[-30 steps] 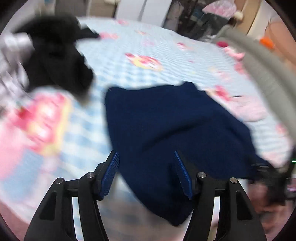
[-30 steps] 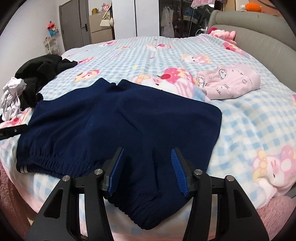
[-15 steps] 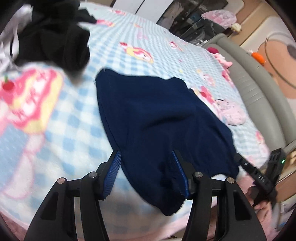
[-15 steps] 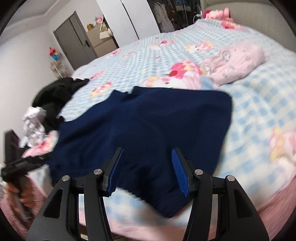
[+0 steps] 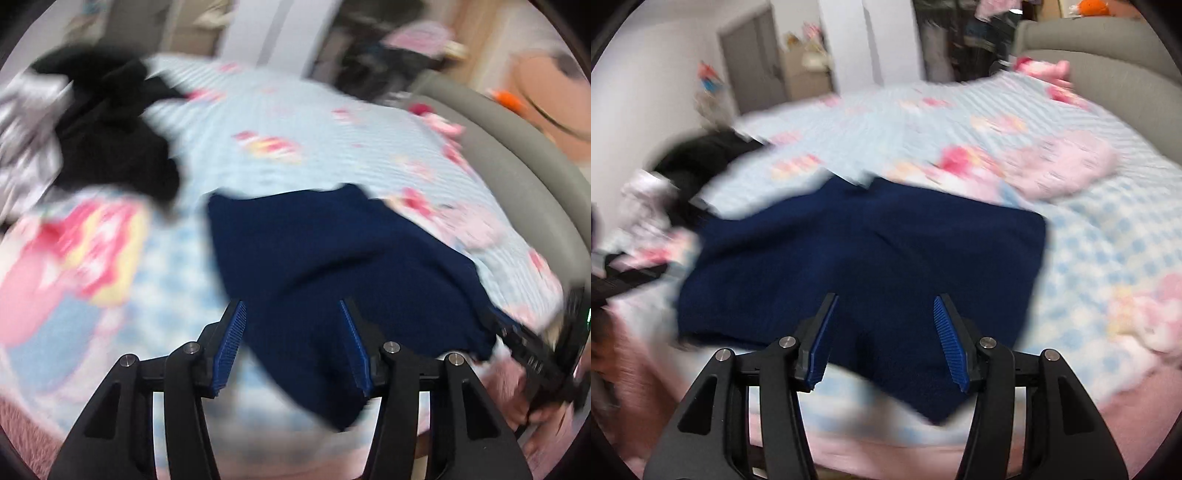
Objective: Fold clothes
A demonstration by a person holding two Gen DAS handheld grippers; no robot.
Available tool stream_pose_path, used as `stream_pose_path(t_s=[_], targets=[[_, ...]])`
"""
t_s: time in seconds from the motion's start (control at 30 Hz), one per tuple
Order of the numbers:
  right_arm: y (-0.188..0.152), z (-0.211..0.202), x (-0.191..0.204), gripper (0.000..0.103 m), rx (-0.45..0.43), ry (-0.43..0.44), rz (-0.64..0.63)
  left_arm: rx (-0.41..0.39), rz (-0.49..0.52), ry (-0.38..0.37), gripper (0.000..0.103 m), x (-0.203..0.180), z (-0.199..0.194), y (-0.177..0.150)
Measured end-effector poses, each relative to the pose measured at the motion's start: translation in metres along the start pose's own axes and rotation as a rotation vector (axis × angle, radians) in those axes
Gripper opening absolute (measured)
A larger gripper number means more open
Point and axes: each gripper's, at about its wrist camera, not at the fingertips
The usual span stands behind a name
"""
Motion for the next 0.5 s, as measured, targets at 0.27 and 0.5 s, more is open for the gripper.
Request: stream_pose_path(t_s=[0.27, 0.5], targets=[[-0.023, 0.047, 0.020, 0.053, 0.196, -0.089, -0.109, 0.206, 0.081, -0.049, 0.052, -0.033, 0.050, -0.021], [-0.029, 0.045, 0.017, 0.053, 0.244, -0.091, -0.149, 0.268, 0.076, -0.120, 0.051, -0.023, 0.030, -0.038]])
Point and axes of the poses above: each gripper's, at about its wrist camera, not at the fingertips, and z roughly the way its jaws point, x to its left, y to its top, and after that the axes turned 7 degrees about z, right-handed
